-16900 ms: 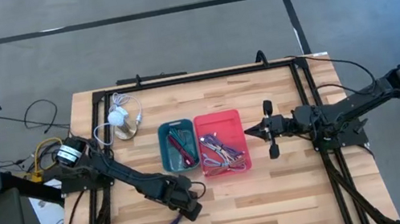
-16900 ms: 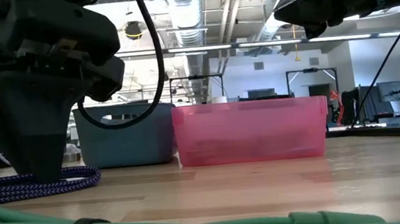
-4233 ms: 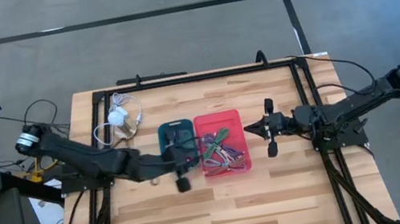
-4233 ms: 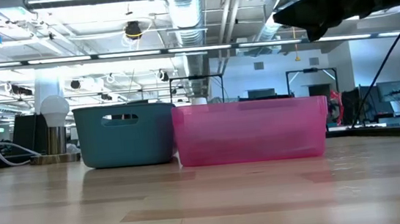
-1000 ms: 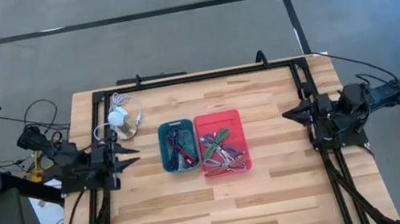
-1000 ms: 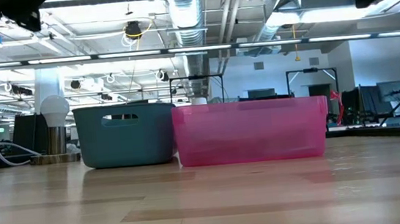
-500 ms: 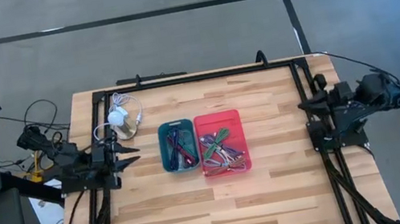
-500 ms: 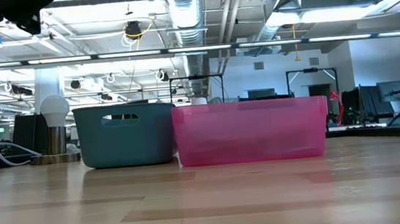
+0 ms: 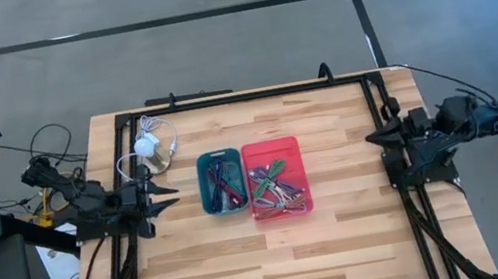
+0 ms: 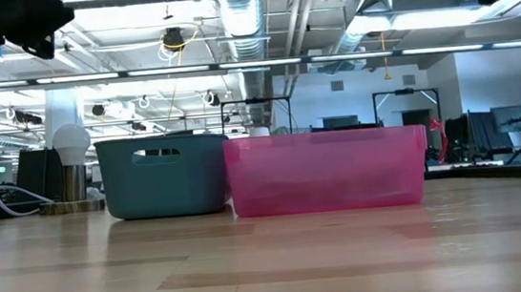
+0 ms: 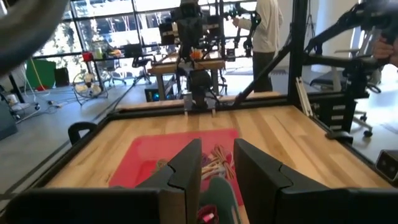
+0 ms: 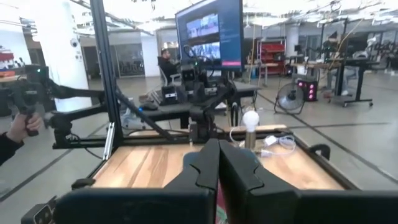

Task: Pick & Place USB Port
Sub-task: Return to Home Position

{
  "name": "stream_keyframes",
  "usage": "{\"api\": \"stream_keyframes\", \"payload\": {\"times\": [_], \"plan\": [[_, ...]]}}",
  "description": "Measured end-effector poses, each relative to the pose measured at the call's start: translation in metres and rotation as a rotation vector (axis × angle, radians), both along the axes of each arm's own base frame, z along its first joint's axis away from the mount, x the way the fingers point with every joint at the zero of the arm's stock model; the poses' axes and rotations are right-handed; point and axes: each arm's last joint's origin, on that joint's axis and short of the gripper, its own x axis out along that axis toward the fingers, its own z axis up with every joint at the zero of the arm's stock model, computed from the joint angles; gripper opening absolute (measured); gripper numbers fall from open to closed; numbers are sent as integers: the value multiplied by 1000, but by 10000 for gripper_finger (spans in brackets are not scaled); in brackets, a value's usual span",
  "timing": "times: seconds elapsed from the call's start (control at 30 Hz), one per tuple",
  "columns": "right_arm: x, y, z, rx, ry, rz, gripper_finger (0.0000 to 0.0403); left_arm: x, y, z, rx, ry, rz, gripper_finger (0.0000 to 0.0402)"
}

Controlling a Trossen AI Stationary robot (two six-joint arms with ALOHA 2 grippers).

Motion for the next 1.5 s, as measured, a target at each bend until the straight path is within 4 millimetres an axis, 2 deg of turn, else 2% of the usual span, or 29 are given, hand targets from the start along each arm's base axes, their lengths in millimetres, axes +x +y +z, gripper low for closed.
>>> {"api": "stream_keyframes", "payload": {"times": [0.23,0.67,1.13,1.5], "plan": [[10,3,-11,8,-22,1,3,1,0,-1,-20,-3,-3,94],[33,9,-51,-14,-18,-1,3,1,-1,-2,-30,-1,-5,94],[45,12,-82,-13,-46,-2,3,12,-8,-36,-21,24,-5,94],[49,14,-97,-1,-37,-1,3,12,-9,-37,-21,19,-4,94]]}}
